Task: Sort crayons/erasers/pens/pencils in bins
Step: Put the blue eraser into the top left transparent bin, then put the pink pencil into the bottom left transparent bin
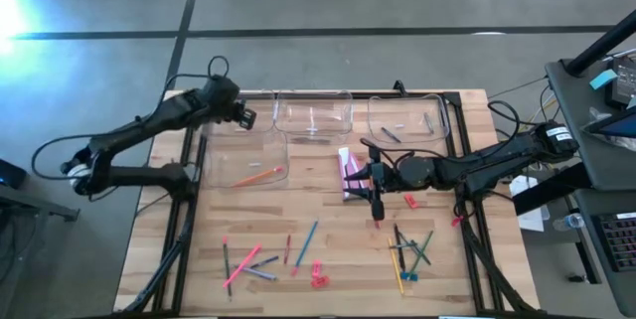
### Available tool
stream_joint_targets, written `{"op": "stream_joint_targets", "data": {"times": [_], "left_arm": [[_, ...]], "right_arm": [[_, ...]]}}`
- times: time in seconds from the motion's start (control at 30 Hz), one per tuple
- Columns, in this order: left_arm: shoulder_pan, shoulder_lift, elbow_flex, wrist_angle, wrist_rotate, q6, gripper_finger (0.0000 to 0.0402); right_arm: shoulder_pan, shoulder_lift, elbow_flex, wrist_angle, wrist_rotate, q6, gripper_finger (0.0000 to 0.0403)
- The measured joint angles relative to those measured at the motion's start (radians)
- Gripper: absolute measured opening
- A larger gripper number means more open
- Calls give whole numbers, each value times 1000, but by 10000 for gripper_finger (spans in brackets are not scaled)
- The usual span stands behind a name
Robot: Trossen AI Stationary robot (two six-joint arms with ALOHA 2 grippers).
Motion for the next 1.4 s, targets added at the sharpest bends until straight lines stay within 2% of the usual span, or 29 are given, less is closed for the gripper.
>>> {"op": "stream_joint_targets", "data": {"times": [0.23,0.37,0.7,0.77,0.83,0.9,1.1,1.17,1.27,1.4], "left_arm": [[18,82,0,-27,19,20,152],[18,100,17,-27,16,29,191],[17,8,30,-36,13,26,213],[11,-29,31,-25,54,30,212],[-15,-80,21,17,141,31,208],[-72,-140,-9,52,194,24,201],[-392,-274,-158,252,165,-32,179],[-518,-297,-213,346,115,-53,173],[-698,-305,-314,483,-23,-54,167],[-886,-257,-412,693,-155,-81,166]], "right_arm": [[0,0,0,-20,0,0,127],[0,0,0,-20,0,0,127],[0,0,0,-19,0,7,127],[0,0,0,-19,0,7,127],[0,0,0,-19,0,7,127],[0,0,0,-21,0,6,127],[0,0,0,-22,0,0,127],[0,0,0,-21,0,0,127],[0,0,0,-20,0,0,127],[0,0,0,-14,28,0,127]]}}
